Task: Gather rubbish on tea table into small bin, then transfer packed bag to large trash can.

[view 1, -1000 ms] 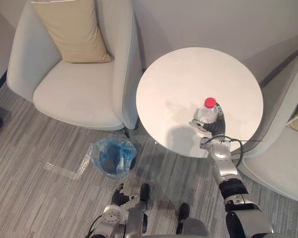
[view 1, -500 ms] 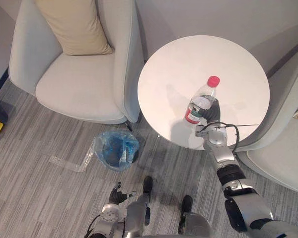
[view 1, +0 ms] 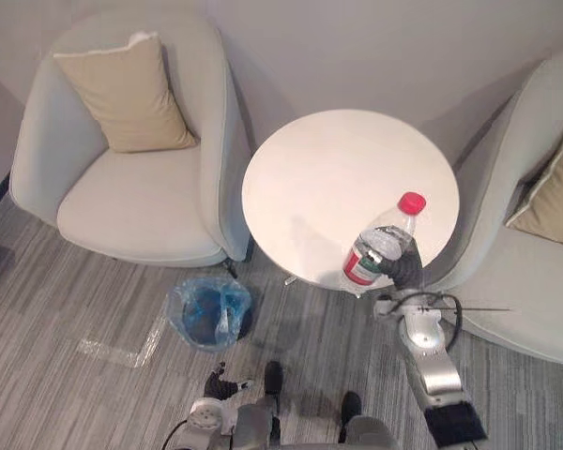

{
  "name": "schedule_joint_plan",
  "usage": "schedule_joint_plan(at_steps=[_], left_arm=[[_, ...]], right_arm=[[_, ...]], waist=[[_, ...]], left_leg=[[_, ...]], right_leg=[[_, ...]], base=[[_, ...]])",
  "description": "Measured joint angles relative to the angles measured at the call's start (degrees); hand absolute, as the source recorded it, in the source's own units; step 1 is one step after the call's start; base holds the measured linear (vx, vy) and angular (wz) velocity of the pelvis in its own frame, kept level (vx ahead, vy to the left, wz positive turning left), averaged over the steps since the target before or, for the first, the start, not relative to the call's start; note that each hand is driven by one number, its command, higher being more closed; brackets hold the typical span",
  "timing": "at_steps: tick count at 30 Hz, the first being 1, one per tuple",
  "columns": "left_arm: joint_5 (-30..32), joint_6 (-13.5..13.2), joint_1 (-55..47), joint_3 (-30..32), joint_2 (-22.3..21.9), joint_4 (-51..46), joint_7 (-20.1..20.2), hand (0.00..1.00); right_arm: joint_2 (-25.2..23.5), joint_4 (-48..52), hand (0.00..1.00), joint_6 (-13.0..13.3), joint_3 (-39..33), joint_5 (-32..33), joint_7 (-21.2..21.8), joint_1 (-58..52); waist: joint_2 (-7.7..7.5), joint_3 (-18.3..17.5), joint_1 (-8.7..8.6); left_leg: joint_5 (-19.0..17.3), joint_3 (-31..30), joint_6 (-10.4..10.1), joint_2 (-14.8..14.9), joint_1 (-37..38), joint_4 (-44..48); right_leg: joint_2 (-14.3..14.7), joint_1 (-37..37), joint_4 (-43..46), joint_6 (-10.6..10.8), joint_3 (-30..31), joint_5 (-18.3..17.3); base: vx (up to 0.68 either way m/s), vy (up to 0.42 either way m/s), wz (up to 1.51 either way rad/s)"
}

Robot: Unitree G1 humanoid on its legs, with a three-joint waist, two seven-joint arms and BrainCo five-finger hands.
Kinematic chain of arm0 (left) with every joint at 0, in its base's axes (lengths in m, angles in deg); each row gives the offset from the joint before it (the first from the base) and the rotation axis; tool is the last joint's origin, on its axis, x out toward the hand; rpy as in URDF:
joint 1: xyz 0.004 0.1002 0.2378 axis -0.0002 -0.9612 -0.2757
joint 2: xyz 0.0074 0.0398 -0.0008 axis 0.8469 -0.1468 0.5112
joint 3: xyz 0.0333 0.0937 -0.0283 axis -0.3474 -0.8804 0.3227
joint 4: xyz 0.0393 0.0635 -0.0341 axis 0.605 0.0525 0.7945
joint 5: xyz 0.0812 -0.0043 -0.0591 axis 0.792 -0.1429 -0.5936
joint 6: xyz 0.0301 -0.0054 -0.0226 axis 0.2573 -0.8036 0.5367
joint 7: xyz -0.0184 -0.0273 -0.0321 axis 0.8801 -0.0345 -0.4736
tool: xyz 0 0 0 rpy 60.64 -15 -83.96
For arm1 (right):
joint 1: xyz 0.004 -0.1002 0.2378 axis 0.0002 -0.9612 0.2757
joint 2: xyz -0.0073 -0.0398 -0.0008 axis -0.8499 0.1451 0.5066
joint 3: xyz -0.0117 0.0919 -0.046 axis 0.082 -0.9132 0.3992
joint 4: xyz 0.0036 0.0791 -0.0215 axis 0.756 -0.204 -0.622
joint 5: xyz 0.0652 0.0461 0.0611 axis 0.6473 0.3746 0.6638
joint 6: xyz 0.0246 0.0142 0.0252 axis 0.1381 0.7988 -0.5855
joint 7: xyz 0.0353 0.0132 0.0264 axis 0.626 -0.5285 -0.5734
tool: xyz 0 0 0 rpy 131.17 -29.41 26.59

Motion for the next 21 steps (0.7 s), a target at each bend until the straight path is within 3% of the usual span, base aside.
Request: schedule_joint_plan(at_steps=[6, 15, 18, 21], left_arm=[[1.1, 0.0, -0.3, -1.6, 0.2, 1.1, 0.0, 0.00], [1.9, 0.0, -0.4, -2.2, 0.3, 2.3, -0.1, 0.00], [2.2, -0.2, -0.4, -2.7, 0.3, 2.3, -0.1, 0.00], [2.2, -0.4, -0.4, -2.7, 0.2, 0.9, -0.1, 0.00]], right_arm=[[-1.8, 1.2, 1.00, 0.3, 3.1, -2.3, 2.3, -7.0], [-2.0, 5.1, 1.00, 0.3, 7.5, -7.4, 3.6, -13.5], [-1.8, 6.1, 1.00, 0.8, 7.4, -8.8, 3.0, -13.9], [-1.2, 6.1, 1.00, 0.9, 7.3, -9.0, 1.9, -12.6]], waist=[[-0.85, -2.7, -0.25], [-1.48, -4.0, -0.31], [-1.44, -3.9, -0.28], [-0.91, -3.8, 0.38]], left_leg=[[-0.2, 1.1, -0.2, 0.5, 1.2, 0.0], [-0.8, 1.0, -1.2, 1.1, 3.1, 0.1], [-0.5, -0.9, -1.0, 1.0, 1.1, 2.0], [0.0, -0.8, -2.0, 1.5, -5.5, 8.4]], right_leg=[[0.2, 0.3, 0.0, 0.1, 1.6, 0.0], [0.6, 2.3, -0.2, 0.2, 1.5, 0.1], [0.7, 2.5, 0.1, 0.1, -0.6, 0.1], [1.3, -2.0, 4.3, -1.6, -1.8, -1.1]], base=[[-0.05, -0.007, -0.11], [-0.04, -0.019, 0.00], [-0.04, -0.032, 0.32], [-0.09, -0.030, 0.32]])
